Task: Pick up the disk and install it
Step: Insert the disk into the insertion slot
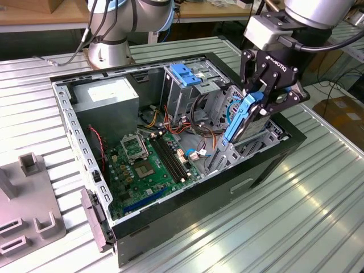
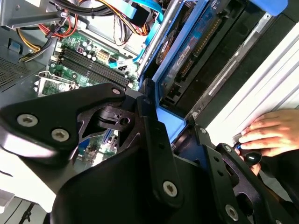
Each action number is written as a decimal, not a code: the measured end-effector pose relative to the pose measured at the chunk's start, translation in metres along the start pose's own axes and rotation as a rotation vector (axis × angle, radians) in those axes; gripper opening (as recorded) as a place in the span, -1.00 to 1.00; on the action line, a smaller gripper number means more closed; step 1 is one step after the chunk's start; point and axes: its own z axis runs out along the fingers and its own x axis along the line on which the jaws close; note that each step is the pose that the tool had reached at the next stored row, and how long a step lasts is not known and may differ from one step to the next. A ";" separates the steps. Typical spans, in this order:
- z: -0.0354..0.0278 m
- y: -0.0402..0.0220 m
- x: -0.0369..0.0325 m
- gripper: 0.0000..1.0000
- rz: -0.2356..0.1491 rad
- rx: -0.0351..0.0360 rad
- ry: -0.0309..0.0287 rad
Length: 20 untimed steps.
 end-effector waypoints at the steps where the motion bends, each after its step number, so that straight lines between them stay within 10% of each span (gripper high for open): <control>1: 0.0016 0.0000 0.0000 -0.25 0.000 0.0000 0.0000; 20: 0.0300 -0.0003 0.0003 -0.25 0.000 -0.0002 0.0000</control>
